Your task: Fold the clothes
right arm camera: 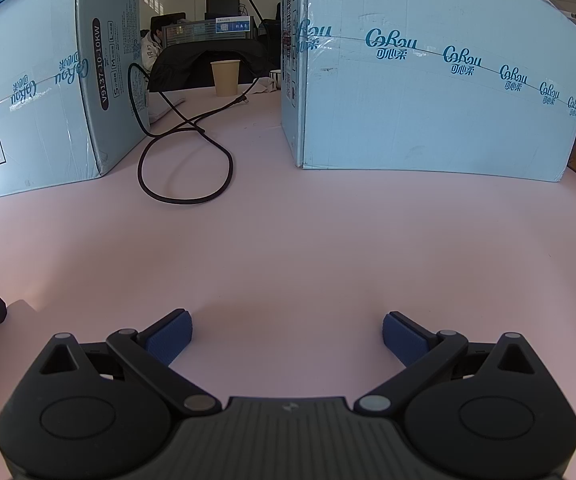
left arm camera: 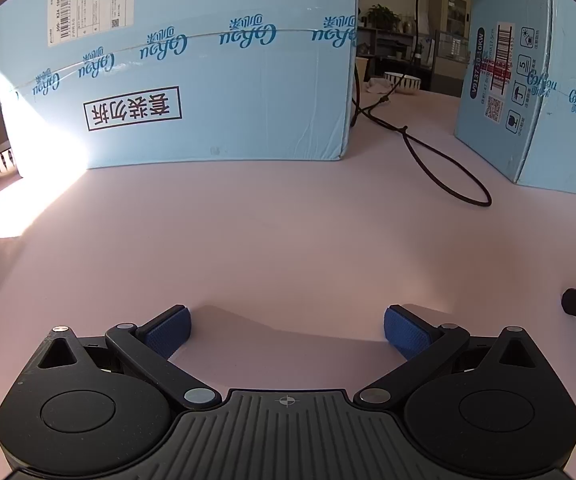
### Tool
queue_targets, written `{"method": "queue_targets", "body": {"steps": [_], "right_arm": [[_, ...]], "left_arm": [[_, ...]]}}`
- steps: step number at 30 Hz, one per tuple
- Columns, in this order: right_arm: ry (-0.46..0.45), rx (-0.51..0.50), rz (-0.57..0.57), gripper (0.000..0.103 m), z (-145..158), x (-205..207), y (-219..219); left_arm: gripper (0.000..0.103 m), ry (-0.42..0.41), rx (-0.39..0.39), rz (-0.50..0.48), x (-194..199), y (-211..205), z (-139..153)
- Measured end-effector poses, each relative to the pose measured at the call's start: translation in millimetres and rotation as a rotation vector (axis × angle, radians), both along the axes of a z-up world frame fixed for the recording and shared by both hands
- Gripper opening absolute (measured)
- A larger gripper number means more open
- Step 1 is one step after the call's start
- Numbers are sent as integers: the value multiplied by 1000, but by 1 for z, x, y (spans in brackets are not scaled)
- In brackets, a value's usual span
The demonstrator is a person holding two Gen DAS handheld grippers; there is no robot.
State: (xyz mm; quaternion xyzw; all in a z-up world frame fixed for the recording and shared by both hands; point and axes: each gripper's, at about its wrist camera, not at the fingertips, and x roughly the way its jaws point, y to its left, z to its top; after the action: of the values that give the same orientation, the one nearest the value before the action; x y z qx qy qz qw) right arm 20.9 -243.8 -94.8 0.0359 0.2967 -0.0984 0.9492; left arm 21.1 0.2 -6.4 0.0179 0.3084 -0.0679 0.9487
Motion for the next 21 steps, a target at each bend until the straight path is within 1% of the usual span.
{"method": "queue_targets", "body": {"steps": [21], "right_arm": [[0,0,0,103,0,0,0]], "left_arm": [[103,1,2,0,0,0,0]]}}
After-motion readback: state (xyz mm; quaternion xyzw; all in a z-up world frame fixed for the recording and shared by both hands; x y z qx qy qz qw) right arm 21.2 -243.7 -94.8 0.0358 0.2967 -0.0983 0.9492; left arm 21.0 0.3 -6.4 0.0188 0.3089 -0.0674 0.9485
